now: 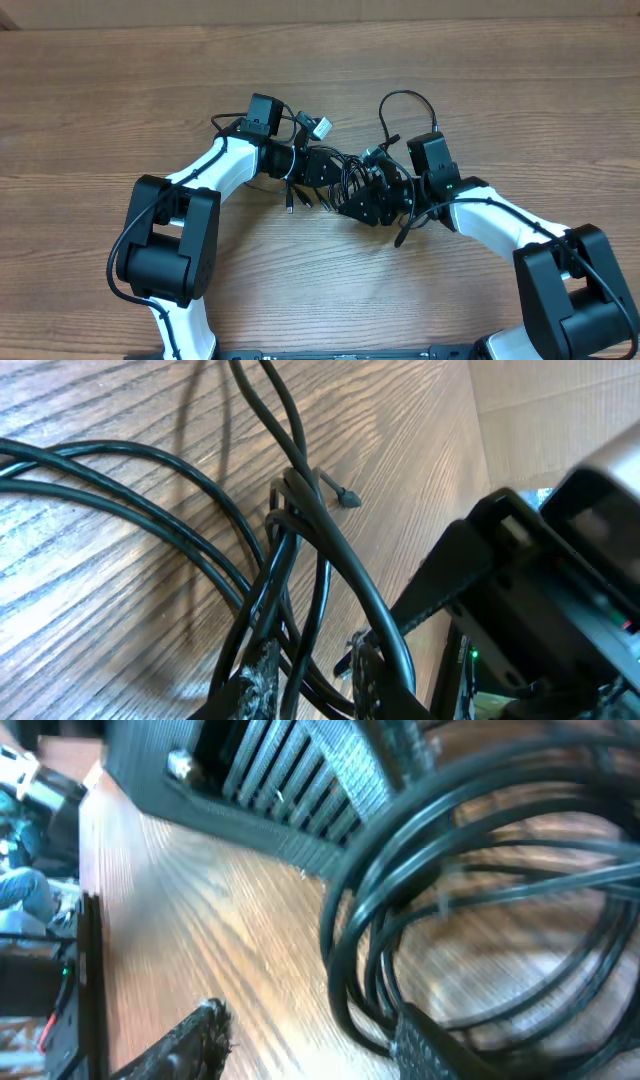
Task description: Untangle cables
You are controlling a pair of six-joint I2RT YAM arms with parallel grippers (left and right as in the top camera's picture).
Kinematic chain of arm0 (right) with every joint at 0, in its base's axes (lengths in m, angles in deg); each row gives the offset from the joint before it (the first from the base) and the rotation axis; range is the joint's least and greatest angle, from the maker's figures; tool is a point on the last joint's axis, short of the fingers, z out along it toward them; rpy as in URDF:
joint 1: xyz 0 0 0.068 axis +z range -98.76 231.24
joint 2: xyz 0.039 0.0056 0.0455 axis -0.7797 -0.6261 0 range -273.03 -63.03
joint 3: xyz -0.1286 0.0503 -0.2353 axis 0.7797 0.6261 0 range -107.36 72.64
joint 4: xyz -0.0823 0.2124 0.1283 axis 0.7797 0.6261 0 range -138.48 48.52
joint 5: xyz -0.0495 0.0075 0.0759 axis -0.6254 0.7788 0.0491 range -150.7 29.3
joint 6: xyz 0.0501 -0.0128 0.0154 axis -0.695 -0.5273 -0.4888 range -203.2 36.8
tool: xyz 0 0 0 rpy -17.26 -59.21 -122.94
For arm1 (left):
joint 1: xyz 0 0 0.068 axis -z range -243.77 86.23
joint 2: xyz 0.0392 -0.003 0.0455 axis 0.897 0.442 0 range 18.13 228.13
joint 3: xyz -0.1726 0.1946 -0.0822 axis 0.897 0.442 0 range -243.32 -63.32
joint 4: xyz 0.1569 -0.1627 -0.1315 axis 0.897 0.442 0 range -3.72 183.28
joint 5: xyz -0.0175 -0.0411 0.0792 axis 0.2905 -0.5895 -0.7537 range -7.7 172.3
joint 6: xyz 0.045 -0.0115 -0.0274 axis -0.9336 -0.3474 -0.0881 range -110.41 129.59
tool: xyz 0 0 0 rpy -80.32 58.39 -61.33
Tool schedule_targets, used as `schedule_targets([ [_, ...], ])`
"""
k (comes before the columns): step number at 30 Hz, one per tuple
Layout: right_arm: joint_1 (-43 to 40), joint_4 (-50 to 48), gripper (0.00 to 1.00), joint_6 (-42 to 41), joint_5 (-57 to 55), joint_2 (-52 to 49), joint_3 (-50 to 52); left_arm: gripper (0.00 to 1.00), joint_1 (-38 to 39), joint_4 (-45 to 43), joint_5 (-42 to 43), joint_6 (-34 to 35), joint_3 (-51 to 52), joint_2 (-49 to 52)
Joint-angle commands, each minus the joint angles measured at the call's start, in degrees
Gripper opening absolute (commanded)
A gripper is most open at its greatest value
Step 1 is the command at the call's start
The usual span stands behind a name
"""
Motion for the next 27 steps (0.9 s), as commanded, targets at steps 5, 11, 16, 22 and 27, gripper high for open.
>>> schedule_targets([
  [5,1.1,-7.2,0.48,1.1,1.2,1.1,1.8,0.25,0.1,-0.3,2.4,1.4,0.3,0.8],
  [11,1.0,-8.1,0.44,-0.3,1.2,-1.5,1.8,0.25,0.1,-0.6,3.9,1.4,0.3,0.8],
  [16,1.0,-9.0,0.42,-1.7,0.9,-1.9,1.8,0.24,0.1,-0.6,4.0,1.4,0.3,0.8],
  [22,1.0,-9.0,0.35,-2.2,-0.2,-1.9,1.8,0.24,0.1,-0.7,4.3,1.4,0.3,0.8],
  [27,1.0,-9.0,0.24,-2.4,-0.1,-1.9,1.8,0.24,0.1,-0.7,4.4,1.4,0.3,0.8],
])
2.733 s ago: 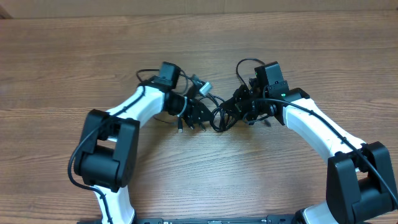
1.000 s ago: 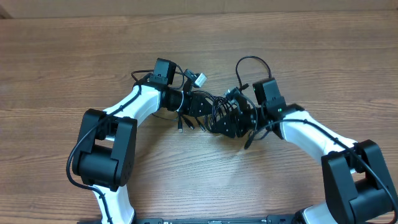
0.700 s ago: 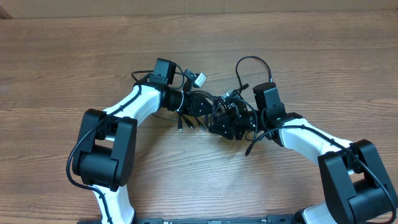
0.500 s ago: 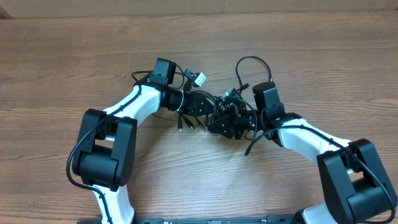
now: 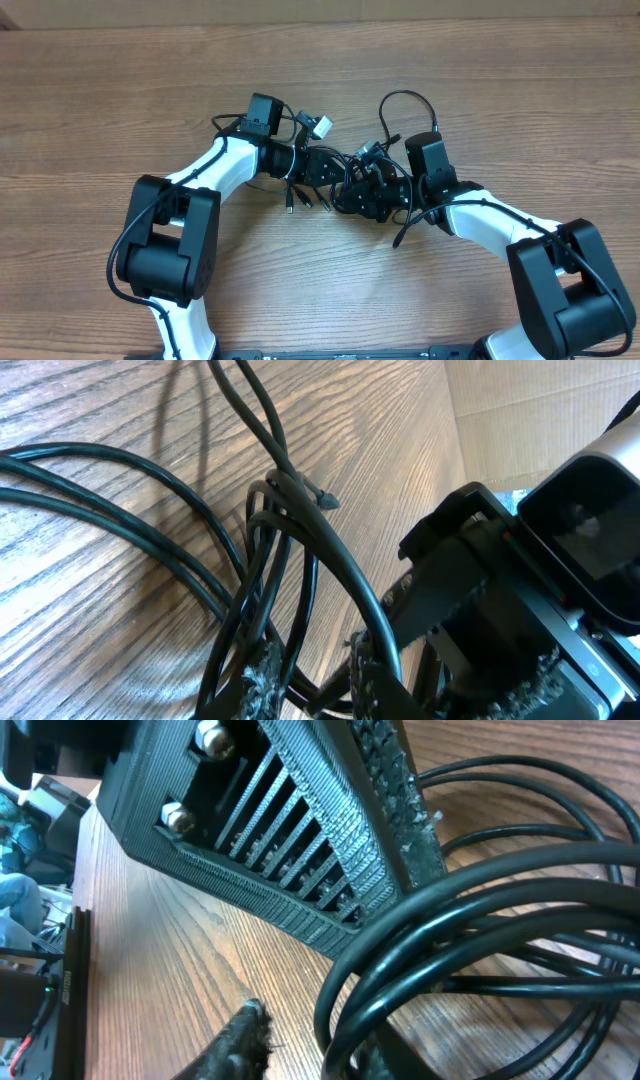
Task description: Untangle cables
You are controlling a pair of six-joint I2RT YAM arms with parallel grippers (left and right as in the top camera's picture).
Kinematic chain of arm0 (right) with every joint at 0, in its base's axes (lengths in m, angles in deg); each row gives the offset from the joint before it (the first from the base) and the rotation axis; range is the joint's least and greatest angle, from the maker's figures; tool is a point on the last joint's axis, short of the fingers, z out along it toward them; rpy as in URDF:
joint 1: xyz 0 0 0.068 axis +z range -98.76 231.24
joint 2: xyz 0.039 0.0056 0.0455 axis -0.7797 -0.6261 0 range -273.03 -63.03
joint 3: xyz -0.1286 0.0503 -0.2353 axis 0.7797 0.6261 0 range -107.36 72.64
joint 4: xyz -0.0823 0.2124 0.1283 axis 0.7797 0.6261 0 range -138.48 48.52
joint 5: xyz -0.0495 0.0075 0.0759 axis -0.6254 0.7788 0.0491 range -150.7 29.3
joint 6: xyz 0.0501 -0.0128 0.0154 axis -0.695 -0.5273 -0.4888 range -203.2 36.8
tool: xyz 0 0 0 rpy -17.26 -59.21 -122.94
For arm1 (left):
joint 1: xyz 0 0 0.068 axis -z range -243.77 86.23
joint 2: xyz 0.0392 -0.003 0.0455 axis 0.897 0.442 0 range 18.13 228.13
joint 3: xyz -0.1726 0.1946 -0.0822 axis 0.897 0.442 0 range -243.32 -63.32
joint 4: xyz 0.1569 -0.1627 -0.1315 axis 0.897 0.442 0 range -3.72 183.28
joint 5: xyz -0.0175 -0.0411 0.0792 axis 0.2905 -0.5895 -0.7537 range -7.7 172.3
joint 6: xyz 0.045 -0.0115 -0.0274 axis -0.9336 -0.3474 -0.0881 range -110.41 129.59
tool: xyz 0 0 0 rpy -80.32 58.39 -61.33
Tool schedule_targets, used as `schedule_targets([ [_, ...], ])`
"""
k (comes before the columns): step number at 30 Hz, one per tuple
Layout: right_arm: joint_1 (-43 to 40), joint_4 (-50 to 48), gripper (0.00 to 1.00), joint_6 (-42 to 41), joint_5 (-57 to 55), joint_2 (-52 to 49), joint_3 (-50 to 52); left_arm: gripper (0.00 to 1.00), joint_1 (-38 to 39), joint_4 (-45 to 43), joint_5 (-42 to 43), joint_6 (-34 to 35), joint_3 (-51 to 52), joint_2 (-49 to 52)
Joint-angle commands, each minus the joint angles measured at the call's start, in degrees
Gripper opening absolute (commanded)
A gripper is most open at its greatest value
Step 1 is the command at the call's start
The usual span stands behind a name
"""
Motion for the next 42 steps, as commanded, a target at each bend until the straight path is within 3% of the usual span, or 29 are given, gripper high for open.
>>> schedule_targets([
  [1,0.3,-0.4,0.22,-0.1,0.0,-0.4,0.8,0.24,0.1,-0.2,1.6,0.2,0.3,0.8],
  [8,0.3,0.1,0.16,-0.3,-0.2,-0.4,0.8,0.24,0.1,-1.5,4.2,0.6,0.3,0.8],
  [12,0.3,0.0,0.04,-2.8,-0.6,-0.4,0.8,0.24,0.1,-1.9,3.8,0.5,0.3,0.8],
  [18,0.2,-1.1,0.04,-8.4,-0.6,-0.4,0.8,0.25,0.1,-1.8,1.8,0.5,0.3,0.8],
  [23,0.2,-3.3,0.04,-16.8,-0.3,-0.4,0.8,0.32,0.1,-1.1,0.8,-0.2,0.3,0.8],
  [32,0.1,-6.2,0.04,-17.4,10.2,-0.4,0.8,0.5,-0.3,2.2,-1.5,-2.2,0.3,0.8],
  [34,-0.1,-6.2,0.04,-17.6,10.6,-0.4,0.8,0.52,-1.0,2.6,-0.9,-2.7,0.3,0.8],
  [37,-2.3,-6.2,0.04,-17.6,13.9,-0.4,0.8,0.56,-2.8,5.1,6.3,-9.2,0.3,0.8],
  [42,-5.1,-5.5,0.04,-17.7,17.2,-0.4,0.8,0.56,-4.9,6.9,5.4,-10.7,0.3,0.8],
])
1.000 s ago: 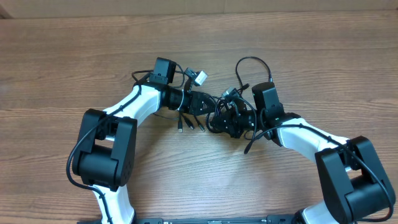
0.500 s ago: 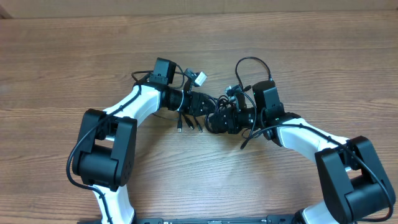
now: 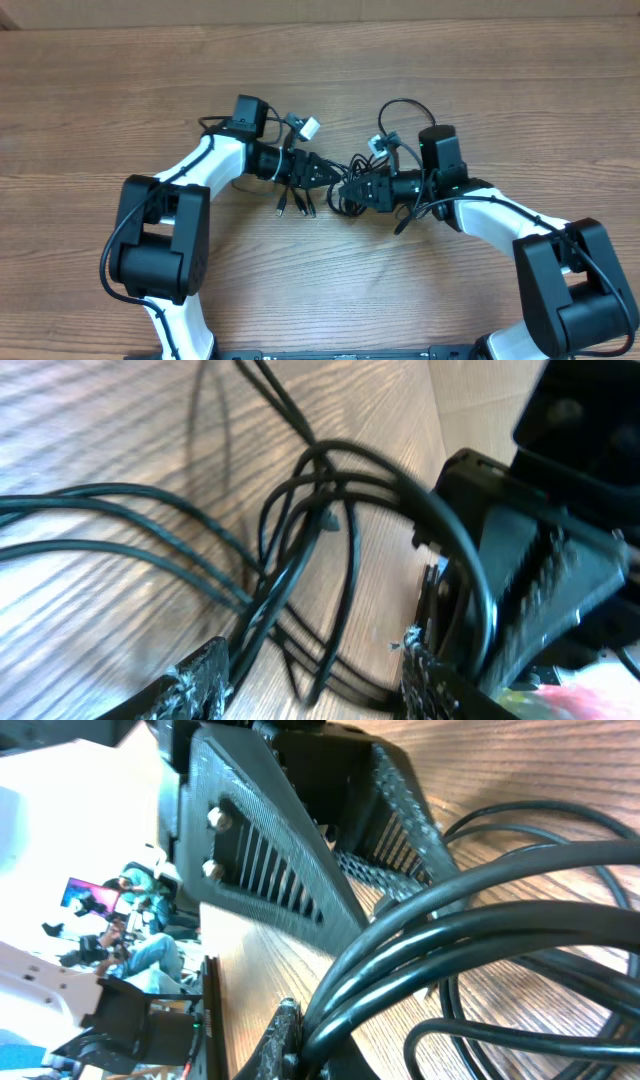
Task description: Untangle cables
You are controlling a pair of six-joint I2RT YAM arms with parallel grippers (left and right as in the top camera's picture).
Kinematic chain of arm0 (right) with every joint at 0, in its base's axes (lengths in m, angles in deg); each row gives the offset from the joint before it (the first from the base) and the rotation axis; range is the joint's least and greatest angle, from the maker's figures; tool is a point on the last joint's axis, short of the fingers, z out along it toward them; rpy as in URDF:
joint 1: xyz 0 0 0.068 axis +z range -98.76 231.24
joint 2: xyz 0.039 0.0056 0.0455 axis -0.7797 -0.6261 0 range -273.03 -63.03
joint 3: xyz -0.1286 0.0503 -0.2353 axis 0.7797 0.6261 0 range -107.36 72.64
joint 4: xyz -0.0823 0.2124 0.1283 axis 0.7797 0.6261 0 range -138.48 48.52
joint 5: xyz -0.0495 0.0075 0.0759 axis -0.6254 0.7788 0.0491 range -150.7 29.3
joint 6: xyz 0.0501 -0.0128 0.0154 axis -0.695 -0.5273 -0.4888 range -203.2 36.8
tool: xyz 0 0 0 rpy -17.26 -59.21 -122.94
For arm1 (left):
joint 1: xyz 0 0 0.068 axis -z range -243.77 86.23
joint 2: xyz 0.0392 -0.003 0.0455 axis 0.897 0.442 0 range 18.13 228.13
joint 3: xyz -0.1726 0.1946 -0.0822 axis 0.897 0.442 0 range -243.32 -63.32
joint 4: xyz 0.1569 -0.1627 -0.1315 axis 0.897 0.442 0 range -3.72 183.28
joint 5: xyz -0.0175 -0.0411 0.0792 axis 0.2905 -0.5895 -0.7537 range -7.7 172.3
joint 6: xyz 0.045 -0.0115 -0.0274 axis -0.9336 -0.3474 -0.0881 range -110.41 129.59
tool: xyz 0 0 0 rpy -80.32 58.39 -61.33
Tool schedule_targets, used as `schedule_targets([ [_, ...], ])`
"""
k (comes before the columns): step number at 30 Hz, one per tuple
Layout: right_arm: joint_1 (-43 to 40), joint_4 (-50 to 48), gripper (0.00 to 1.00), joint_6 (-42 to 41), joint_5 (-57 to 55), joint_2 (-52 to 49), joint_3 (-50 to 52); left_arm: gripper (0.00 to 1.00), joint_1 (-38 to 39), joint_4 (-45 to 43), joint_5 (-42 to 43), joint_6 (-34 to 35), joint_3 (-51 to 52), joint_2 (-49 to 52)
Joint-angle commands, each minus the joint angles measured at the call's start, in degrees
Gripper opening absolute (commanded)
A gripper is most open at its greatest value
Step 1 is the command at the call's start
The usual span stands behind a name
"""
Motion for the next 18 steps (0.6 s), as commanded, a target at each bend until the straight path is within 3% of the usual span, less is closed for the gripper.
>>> schedule_targets([
  [1,-1.1,0.3,0.04,0.0,3.7,-0.4,0.6,0.57,-1.1,0.8,1.9,-3.6,0.2,0.8],
  [7,-1.1,0.9,0.04,-1.8,3.7,-0.4,0.6,0.56,1.1,4.1,-1.8,-8.5,0.2,0.8],
  [12,-1.1,0.3,0.04,-1.7,6.3,-0.4,0.6,0.57,2.8,2.8,-6.6,-8.4,0.2,0.8],
  [18,-1.1,0.3,0.04,-1.7,6.6,-0.4,0.6,0.6,3.2,0.3,-6.5,-8.4,0.2,0.8],
])
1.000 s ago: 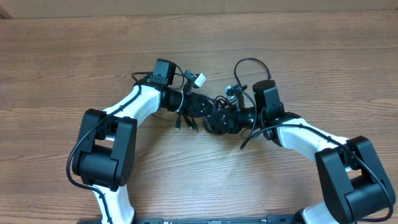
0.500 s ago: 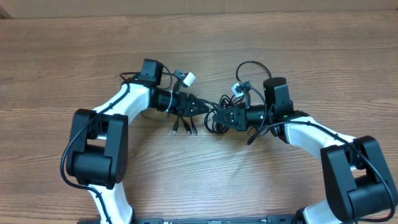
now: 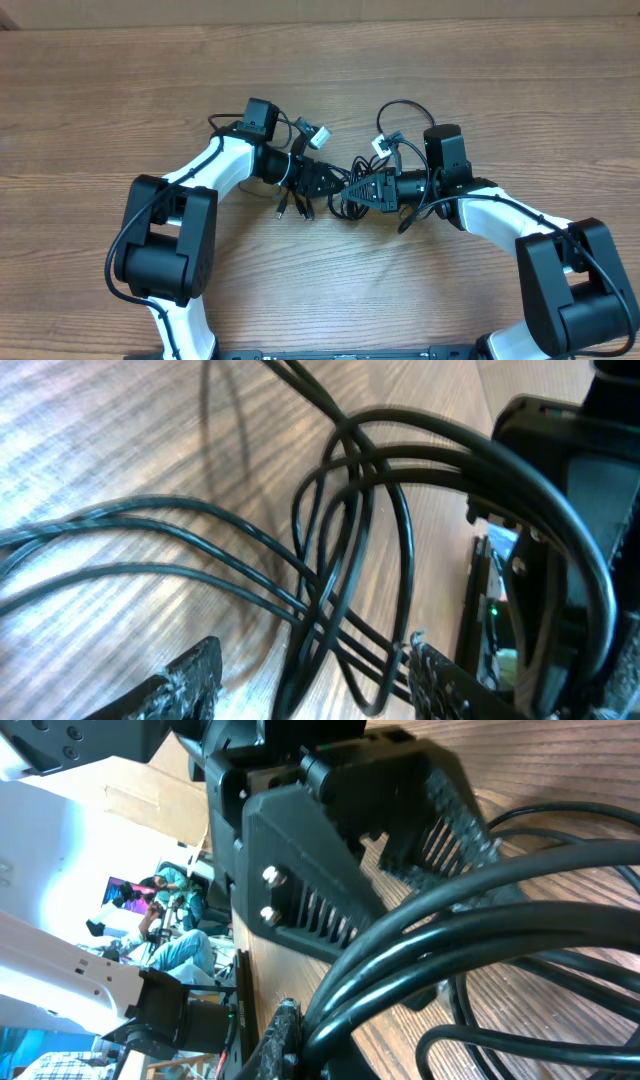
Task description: Untangle cables
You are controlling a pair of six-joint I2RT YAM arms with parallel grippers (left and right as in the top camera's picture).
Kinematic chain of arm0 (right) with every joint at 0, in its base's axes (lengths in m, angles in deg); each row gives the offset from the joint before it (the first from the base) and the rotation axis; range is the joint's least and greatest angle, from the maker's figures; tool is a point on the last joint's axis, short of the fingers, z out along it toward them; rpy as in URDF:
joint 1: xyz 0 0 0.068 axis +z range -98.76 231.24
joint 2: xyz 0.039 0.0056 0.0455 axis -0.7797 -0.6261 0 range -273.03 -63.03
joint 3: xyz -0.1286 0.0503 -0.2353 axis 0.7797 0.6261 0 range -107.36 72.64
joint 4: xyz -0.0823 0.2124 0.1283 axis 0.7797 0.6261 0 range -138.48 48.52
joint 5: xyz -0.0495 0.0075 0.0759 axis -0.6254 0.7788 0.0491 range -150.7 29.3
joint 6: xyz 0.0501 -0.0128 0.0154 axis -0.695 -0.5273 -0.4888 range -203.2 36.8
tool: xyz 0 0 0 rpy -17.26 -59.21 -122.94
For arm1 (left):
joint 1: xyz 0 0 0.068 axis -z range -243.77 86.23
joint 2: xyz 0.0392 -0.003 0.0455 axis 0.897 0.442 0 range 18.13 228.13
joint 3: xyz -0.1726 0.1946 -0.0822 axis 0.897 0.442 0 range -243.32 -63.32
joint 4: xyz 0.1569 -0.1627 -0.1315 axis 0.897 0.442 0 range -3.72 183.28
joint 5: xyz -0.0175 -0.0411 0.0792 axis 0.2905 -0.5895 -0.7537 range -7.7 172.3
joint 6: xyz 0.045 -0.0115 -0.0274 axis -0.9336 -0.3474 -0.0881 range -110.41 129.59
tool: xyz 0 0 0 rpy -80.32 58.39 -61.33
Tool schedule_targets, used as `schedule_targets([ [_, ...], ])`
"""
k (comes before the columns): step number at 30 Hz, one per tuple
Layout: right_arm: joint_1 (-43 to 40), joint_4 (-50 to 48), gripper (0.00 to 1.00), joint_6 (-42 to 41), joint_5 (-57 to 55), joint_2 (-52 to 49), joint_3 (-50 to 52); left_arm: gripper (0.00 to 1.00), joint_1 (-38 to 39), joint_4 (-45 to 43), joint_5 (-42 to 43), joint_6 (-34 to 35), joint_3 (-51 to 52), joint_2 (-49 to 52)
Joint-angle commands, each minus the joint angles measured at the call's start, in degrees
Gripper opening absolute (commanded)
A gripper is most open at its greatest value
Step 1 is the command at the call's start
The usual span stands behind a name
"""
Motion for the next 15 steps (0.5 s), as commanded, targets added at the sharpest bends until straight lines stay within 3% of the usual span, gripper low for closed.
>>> schedule_targets([
  [1,-0.2,-0.6,0.04,-0.2,2.0,-0.4,0.6,0.61,0.5,-0.7,-0.8,-1.5,0.2,0.8],
  [11,-0.2,-0.6,0.04,-0.2,2.0,-0.4,0.6,0.58,3.3,0.1,-0.7,-1.6,0.2,0.8],
  [15,-0.2,-0.6,0.04,-0.2,2.0,-0.4,0.6,0.5,3.5,0.4,-0.9,-1.5,0.3,0.8],
])
